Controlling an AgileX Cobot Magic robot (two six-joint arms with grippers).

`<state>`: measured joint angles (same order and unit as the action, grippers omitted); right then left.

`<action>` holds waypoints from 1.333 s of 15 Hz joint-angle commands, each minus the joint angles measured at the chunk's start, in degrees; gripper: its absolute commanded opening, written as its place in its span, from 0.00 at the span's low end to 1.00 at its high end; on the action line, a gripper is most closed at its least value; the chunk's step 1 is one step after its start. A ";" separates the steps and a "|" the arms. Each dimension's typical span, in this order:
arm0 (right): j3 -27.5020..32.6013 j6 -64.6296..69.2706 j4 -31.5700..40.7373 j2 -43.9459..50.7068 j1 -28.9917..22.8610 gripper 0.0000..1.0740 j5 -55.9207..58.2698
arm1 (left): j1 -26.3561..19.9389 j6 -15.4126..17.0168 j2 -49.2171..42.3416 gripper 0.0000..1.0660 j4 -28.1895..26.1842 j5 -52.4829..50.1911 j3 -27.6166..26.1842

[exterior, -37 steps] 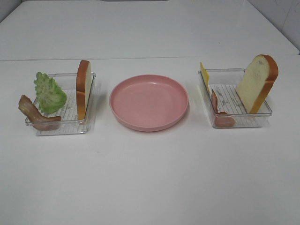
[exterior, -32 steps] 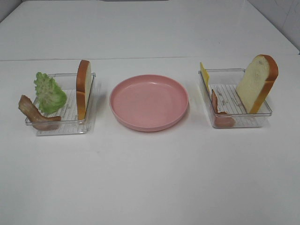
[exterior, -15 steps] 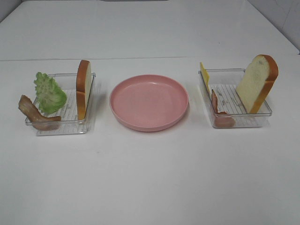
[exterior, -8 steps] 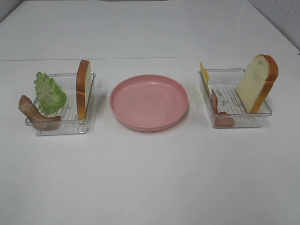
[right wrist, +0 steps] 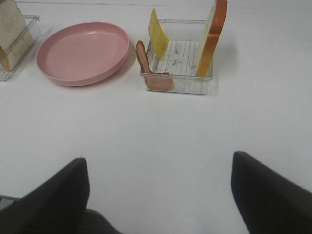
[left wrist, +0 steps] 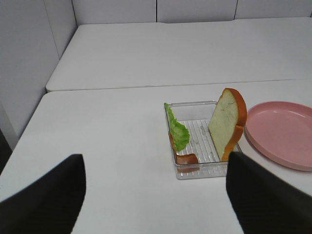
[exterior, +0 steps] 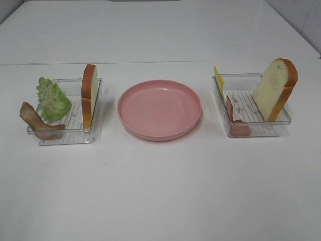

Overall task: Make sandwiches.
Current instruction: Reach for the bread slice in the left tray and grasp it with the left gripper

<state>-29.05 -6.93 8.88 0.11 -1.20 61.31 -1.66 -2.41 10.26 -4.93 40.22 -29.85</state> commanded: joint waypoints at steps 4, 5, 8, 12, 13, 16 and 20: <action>0.23 -0.29 0.06 0.92 0.40 0.71 -0.46 | -0.11 -6.13 24.52 0.70 -9.80 -3.44 -2.64; 0.23 -0.29 0.06 0.92 0.40 0.71 -0.46 | -0.11 -6.13 29.16 0.70 -11.52 -3.44 -3.95; 0.23 -0.29 0.06 0.92 0.40 0.71 -0.46 | 0.00 -6.13 46.81 0.70 -13.18 -1.55 -12.26; 0.23 -0.29 0.06 0.92 0.40 0.71 -0.46 | 3.61 -5.61 62.11 0.70 -16.96 4.47 -25.78; 0.23 -0.29 0.06 0.92 0.40 0.71 -0.46 | 6.76 -3.21 70.19 0.70 -16.62 9.11 -34.49; 0.23 -0.29 0.06 0.92 0.40 0.71 -0.46 | 10.03 1.60 79.18 0.70 -14.04 14.55 -45.26; 0.23 -0.29 0.06 0.92 0.40 0.71 -0.46 | 14.32 11.06 92.76 0.70 -7.10 25.90 -62.45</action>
<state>-29.05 -6.93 8.88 0.11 -1.20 61.31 12.15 7.16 102.27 -12.78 64.34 -91.10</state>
